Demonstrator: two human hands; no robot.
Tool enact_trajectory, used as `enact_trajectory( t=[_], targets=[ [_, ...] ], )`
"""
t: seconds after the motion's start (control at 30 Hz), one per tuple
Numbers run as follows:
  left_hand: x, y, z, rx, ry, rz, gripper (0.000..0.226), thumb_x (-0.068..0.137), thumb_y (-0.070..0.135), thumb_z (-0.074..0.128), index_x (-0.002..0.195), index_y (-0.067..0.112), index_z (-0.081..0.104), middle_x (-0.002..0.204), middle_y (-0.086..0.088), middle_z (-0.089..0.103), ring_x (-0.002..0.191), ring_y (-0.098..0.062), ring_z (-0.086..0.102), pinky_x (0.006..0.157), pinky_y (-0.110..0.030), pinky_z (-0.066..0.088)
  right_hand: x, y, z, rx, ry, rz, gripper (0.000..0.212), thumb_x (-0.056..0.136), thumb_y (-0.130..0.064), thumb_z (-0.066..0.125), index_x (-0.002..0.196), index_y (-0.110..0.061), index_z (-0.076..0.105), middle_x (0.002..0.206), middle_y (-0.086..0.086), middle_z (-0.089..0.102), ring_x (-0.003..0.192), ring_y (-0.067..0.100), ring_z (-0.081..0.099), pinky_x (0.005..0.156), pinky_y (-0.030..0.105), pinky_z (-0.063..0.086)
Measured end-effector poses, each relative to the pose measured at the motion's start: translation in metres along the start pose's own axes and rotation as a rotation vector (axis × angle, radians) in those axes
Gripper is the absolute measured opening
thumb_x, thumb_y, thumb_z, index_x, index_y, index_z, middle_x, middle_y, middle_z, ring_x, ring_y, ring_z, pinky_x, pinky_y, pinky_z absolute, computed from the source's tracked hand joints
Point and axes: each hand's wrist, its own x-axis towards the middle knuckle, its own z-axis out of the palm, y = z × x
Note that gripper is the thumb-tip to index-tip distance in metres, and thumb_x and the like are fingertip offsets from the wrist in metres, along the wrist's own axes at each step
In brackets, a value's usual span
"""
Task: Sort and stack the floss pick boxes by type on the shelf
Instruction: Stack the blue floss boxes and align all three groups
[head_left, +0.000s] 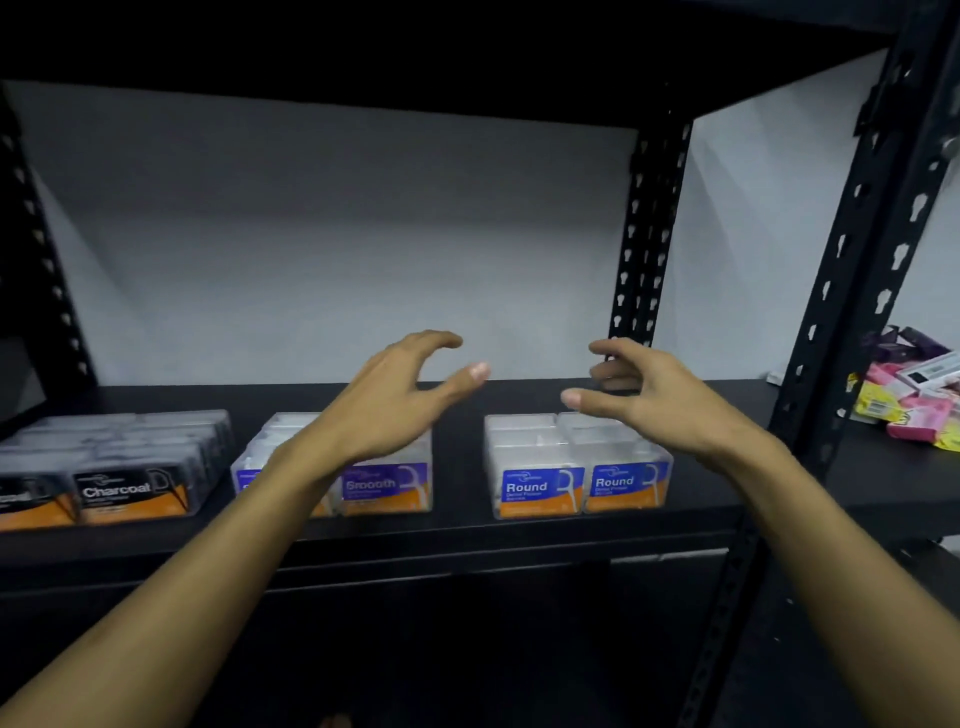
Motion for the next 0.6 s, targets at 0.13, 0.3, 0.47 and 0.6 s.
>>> enact_trajectory(
  t=[0.13,0.3,0.47,0.6],
  targets=[
    [-0.027,-0.043,-0.036,-0.026,0.110,-0.147,0.060,0.094,0.064,0.041,0.142,0.028,0.050,0.151,0.006,0.047,0.135,-0.017,0.046,0.104,-0.034,0.036,-0.005,-0.044,0.057,0.213,0.078,-0.083,0.069,0.081,-0.046,0.076,0.140,-0.023,0.050,0.131,-0.001,0.059,0.119,0.012,0.059,0.106,0.037,0.048],
    [-0.062,-0.087,-0.050,-0.088,0.256,-0.300,0.049,0.099,0.048,0.048,0.139,0.021,0.055,0.145,0.000,0.053,0.131,-0.017,0.048,0.096,-0.026,0.033,-0.010,-0.090,0.140,0.272,0.069,-0.104,0.072,0.090,-0.053,0.062,0.150,-0.021,0.037,0.154,-0.001,0.042,0.138,0.013,0.043,0.113,0.034,0.037],
    [-0.078,-0.098,-0.031,-0.150,0.425,-0.380,0.050,0.100,0.038,0.052,0.143,0.013,0.048,0.148,-0.005,0.048,0.134,-0.023,0.045,0.107,-0.032,0.035,-0.004,-0.094,0.184,0.167,0.162,0.047,0.073,0.097,-0.061,0.041,0.154,-0.017,0.029,0.159,0.004,0.034,0.141,0.021,0.039,0.108,0.033,0.033],
    [-0.076,-0.106,-0.029,-0.237,0.416,-0.491,0.060,0.099,0.039,0.052,0.151,0.013,0.038,0.154,-0.009,0.042,0.140,-0.027,0.040,0.111,-0.037,0.034,0.005,-0.084,0.200,0.321,0.148,0.186,0.077,0.092,-0.068,0.043,0.150,-0.018,0.036,0.148,0.004,0.050,0.124,0.018,0.056,0.104,0.039,0.047]
  ],
)
